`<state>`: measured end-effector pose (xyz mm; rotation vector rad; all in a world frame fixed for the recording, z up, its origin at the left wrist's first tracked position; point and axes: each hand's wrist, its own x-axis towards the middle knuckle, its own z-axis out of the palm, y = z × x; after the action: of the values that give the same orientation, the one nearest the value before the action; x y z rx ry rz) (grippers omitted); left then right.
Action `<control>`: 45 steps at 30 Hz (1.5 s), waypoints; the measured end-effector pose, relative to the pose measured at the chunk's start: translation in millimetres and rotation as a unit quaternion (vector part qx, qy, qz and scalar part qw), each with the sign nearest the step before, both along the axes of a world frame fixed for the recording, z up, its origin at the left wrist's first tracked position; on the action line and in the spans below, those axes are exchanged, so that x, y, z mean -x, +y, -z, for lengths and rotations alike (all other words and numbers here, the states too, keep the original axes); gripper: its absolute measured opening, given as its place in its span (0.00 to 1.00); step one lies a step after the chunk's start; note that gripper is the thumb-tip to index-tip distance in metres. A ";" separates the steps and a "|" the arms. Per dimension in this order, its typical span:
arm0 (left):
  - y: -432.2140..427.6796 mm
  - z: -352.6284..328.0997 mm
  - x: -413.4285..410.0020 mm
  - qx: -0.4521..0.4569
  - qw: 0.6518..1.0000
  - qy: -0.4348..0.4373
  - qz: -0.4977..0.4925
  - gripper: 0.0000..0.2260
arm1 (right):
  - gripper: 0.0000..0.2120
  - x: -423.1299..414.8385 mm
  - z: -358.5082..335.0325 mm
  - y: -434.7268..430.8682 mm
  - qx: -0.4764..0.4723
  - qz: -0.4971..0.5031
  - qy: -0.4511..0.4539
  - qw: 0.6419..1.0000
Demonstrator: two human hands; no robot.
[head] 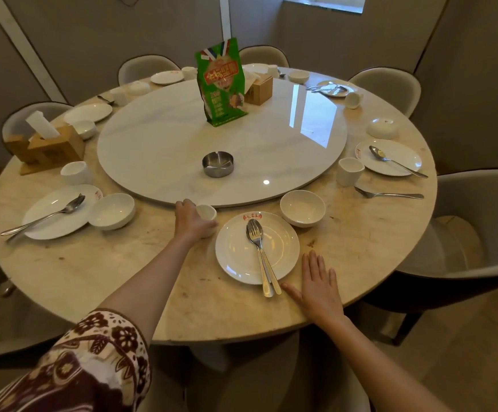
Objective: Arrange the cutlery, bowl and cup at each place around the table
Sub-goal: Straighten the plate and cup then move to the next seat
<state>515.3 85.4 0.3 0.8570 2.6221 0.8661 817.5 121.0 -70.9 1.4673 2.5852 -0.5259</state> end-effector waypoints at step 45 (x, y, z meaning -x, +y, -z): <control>124.9 15.1 -336.8 -0.076 0.962 0.163 0.207 0.35 | 0.35 -209.1 -40.7 140.3 -0.093 -0.016 0.080 0.992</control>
<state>852.1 210.4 -14.8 1.6426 2.4991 0.8743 1026.6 261.3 -30.2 1.4901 2.8470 -0.4244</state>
